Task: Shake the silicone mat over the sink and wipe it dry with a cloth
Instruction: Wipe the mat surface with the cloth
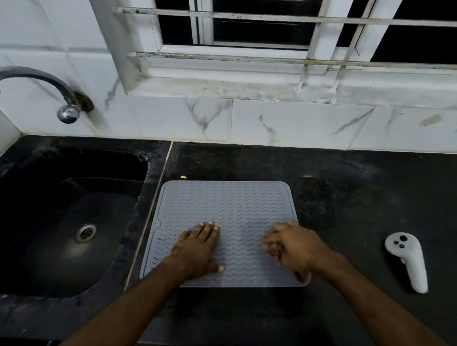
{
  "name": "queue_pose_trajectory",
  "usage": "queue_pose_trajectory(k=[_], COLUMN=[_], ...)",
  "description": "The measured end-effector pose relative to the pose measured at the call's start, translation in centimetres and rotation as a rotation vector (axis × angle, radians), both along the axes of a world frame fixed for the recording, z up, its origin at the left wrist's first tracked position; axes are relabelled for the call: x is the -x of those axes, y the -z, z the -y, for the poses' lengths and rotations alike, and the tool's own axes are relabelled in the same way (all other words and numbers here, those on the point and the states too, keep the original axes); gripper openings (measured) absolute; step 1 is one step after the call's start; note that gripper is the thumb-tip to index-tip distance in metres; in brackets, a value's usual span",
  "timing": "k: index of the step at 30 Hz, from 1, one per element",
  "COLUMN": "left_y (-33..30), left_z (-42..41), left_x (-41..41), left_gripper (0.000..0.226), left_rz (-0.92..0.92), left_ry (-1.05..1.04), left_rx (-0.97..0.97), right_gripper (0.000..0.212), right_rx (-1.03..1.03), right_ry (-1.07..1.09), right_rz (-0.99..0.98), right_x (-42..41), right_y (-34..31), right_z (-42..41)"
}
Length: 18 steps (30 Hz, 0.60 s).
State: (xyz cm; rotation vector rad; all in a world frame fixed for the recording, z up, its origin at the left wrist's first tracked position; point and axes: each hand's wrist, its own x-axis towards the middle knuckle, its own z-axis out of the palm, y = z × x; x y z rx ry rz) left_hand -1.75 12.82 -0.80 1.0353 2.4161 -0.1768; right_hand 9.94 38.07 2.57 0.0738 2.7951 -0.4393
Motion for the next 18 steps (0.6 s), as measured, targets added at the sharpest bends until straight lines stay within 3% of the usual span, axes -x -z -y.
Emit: queue_pose_trajectory(k=[3, 7, 12, 14, 18], left_y=[0.2, 0.5, 0.8, 0.7, 0.8], left_z=[-0.2, 0.2, 0.4, 0.2, 0.2], left_x=[0.0, 0.3, 0.2, 0.1, 0.1], left_gripper=[0.107, 0.107, 0.106, 0.106, 0.106], left_rz=[0.019, 0.016, 0.020, 0.019, 0.015], left_ry=[-0.008, -0.009, -0.012, -0.015, -0.014], left_rx=[-0.007, -0.033, -0.048, -0.046, -0.041], right_gripper=[0.042, 0.046, 0.012, 0.014, 0.034], right_rx=[0.056, 0.040, -0.125, -0.144, 0.025], right_ry=[-0.076, -0.045, 0.206, 0.163, -0.042], right_rz=[-0.099, -0.027, 0.076, -0.022, -0.097], right_x=[2.3, 2.0, 1.5, 2.2, 2.2], right_y=[0.8, 1.5, -0.2, -0.2, 1.4], right_z=[3.9, 3.8, 0.2, 1.6, 7.4])
